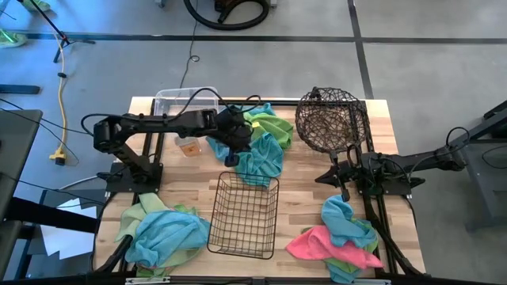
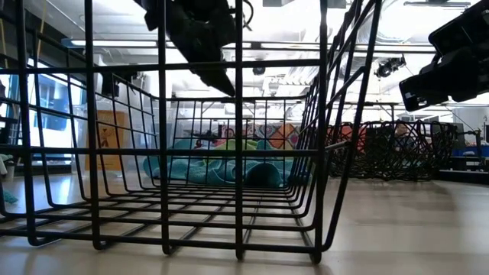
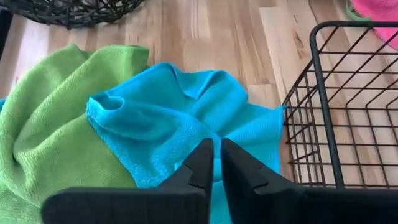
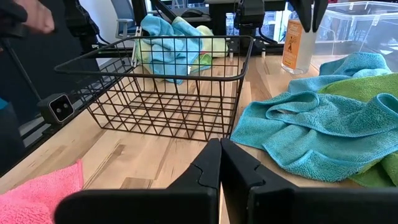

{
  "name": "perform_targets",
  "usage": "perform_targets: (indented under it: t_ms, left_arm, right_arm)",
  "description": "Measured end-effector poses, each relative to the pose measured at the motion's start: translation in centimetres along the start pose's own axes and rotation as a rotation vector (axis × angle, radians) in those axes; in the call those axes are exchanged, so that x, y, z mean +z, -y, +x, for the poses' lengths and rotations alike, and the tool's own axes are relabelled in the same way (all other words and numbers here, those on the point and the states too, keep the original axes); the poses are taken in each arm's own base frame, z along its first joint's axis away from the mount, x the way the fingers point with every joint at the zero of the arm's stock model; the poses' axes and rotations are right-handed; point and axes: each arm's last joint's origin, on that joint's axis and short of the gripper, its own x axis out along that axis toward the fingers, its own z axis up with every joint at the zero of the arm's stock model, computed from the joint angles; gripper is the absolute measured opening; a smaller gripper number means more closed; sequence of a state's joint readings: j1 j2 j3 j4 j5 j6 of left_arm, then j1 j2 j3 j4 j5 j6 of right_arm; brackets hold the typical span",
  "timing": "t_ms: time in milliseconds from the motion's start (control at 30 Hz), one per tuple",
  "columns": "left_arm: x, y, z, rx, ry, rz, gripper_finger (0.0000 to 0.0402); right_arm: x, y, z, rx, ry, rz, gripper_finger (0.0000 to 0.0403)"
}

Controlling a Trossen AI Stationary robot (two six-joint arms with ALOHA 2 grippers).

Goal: Sort microfiber towel by color & place in baskets
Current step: Put the blue microfiber towel into the transparent bin

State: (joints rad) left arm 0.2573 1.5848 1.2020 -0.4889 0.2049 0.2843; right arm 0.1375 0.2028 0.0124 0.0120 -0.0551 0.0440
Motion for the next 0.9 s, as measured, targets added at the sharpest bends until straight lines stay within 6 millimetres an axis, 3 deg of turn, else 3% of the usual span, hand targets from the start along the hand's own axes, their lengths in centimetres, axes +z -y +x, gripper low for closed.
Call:
perform_targets:
  t_ms: [533,633,900]
  left_arm:
    - [-0.6,-1.3,5.0,0.122,-0.166,0.019,0.0283]
    - [-0.9,-1.8,6.3,0.121,-0.179,0.011,0.0302]
    - [-1.9,-2.3,9.0,0.116,-0.227,0.024,0.0305]
  right_arm:
    - [0.0,0.0,0.0,0.000,0.000,0.000,0.0000]
    - [0.0,0.0,0.0,0.000,0.000,0.000,0.0000]
    - [0.0,0.0,0.0,0.000,0.000,0.000,0.0000]
